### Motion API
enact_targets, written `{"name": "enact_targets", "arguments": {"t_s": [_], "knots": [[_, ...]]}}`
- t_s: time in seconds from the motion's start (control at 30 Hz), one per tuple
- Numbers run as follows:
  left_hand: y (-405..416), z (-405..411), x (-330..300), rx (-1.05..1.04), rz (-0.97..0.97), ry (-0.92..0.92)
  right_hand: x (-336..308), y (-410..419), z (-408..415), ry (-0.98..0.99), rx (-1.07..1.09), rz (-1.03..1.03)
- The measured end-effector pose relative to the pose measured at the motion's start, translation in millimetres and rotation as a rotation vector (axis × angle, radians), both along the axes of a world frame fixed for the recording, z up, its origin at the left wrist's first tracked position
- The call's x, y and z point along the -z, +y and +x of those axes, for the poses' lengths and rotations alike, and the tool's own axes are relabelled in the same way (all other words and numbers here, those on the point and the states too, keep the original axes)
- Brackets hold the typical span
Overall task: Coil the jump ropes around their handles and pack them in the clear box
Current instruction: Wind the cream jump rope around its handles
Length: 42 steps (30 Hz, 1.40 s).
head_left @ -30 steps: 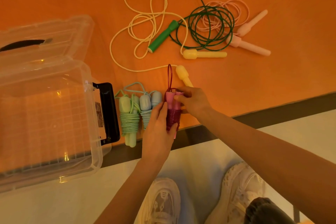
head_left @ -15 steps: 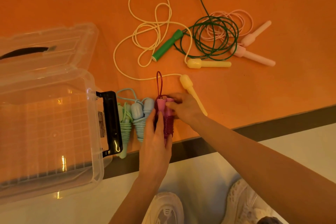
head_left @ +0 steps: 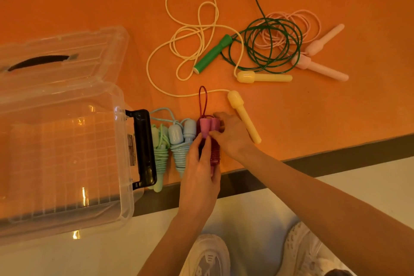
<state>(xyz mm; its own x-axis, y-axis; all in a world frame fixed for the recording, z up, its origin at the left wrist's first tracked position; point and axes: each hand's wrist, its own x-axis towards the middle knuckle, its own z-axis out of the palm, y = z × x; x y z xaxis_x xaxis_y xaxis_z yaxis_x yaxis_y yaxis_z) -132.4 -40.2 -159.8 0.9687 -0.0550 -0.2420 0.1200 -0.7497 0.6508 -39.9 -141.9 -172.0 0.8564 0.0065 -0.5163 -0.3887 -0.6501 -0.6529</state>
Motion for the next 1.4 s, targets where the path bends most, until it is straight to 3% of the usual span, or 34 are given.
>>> {"name": "enact_targets", "arguments": {"t_s": [0.23,0.47,0.67,0.83,0.93,1.07,1.17,1.27,1.4], "knots": [[-9.1,-0.4,-5.3,-0.019,-0.081,-0.022,-13.7,-26.2,-0.9,0.011,-0.057,0.026],[-23.3,22.3,-17.7,-0.013,-0.182,-0.047,-25.6,-66.8,8.7,-0.255,0.081,-0.075],[-36.4,53.8,-24.3,-0.131,-0.286,-0.018,-9.4,-70.5,5.1,-0.051,0.060,-0.332],[-38.8,64.9,-21.3,-0.189,-0.361,0.067,3.9,-64.0,2.6,-0.035,-0.024,-0.431],[-39.8,64.4,-19.2,-0.209,-0.393,0.158,9.2,-70.0,6.3,-0.012,0.045,-0.310],[-42.6,63.7,-18.1,-0.294,-0.491,0.245,-16.6,-72.6,12.0,-0.011,0.302,0.239],[-44.8,65.7,-26.4,-0.324,-0.633,0.268,-48.5,-73.4,7.6,-0.139,0.380,0.489],[-46.9,68.5,-44.3,-0.320,-0.747,0.219,-72.7,-76.0,-0.9,-0.165,0.383,0.569],[-51.4,73.6,-60.4,-0.293,-0.872,0.180,-88.7,-73.5,-11.6,-0.129,0.213,0.516]]}}
